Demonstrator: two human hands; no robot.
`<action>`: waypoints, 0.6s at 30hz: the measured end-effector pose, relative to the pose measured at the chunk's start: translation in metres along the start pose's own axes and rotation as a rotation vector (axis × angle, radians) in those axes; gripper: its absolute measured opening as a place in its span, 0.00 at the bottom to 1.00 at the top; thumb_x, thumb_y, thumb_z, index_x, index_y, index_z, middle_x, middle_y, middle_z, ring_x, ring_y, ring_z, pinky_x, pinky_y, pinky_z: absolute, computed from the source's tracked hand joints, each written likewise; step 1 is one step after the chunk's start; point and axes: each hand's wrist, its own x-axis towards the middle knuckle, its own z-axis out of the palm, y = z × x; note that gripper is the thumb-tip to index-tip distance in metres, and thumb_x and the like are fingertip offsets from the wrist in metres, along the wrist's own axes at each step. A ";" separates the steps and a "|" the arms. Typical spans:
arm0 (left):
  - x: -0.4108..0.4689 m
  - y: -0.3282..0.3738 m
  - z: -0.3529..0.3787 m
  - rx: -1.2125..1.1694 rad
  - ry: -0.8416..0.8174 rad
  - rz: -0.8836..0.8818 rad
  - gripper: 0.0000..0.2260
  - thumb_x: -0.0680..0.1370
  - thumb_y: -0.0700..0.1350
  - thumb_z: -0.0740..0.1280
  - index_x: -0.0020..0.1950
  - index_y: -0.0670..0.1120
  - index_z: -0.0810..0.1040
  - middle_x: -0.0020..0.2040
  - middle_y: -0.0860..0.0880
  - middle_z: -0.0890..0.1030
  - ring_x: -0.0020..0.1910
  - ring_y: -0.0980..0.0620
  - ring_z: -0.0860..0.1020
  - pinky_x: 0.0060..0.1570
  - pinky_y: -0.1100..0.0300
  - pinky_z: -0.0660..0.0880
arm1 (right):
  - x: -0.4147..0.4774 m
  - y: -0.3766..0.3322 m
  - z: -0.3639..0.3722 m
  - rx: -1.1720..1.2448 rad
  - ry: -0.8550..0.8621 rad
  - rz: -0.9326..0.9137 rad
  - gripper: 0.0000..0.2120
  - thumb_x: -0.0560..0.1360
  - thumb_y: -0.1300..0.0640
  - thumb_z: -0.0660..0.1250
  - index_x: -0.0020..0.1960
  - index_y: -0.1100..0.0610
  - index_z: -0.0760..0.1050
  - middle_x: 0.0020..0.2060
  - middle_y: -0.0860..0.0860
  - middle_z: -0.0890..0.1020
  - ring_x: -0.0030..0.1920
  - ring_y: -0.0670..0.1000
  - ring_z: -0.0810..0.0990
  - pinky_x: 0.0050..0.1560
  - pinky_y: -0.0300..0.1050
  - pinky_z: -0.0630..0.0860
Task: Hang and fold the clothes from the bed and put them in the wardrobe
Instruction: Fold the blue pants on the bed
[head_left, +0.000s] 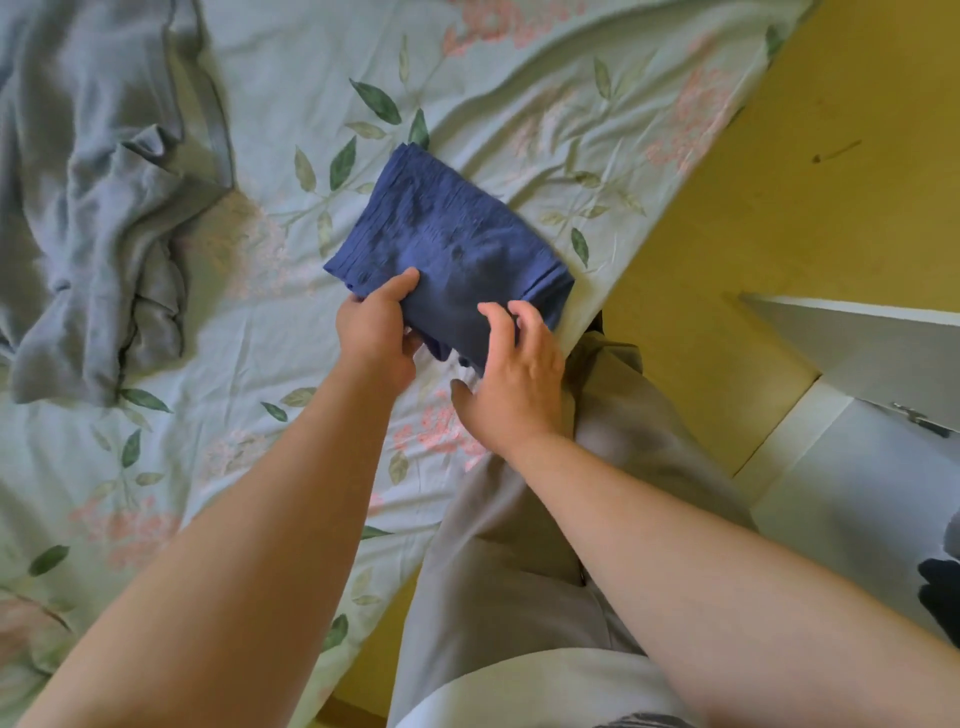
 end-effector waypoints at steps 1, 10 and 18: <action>-0.013 0.005 0.006 0.015 -0.014 0.013 0.14 0.74 0.38 0.75 0.58 0.42 0.80 0.48 0.45 0.87 0.44 0.46 0.87 0.40 0.55 0.83 | 0.002 -0.010 -0.007 -0.034 0.014 -0.029 0.44 0.63 0.46 0.79 0.74 0.51 0.63 0.71 0.56 0.65 0.68 0.60 0.69 0.63 0.56 0.69; -0.163 0.045 0.085 0.141 -0.073 0.019 0.08 0.73 0.41 0.73 0.48 0.40 0.77 0.44 0.41 0.83 0.29 0.47 0.83 0.30 0.55 0.78 | -0.009 -0.043 -0.115 -0.034 0.364 0.225 0.22 0.70 0.50 0.72 0.62 0.55 0.75 0.58 0.54 0.80 0.53 0.60 0.80 0.54 0.57 0.74; -0.287 0.056 0.133 0.341 -0.350 0.200 0.10 0.75 0.39 0.71 0.53 0.35 0.78 0.47 0.34 0.84 0.40 0.36 0.86 0.39 0.42 0.84 | -0.046 0.003 -0.231 0.235 0.294 0.300 0.11 0.76 0.59 0.65 0.58 0.50 0.74 0.52 0.49 0.81 0.50 0.57 0.80 0.44 0.50 0.75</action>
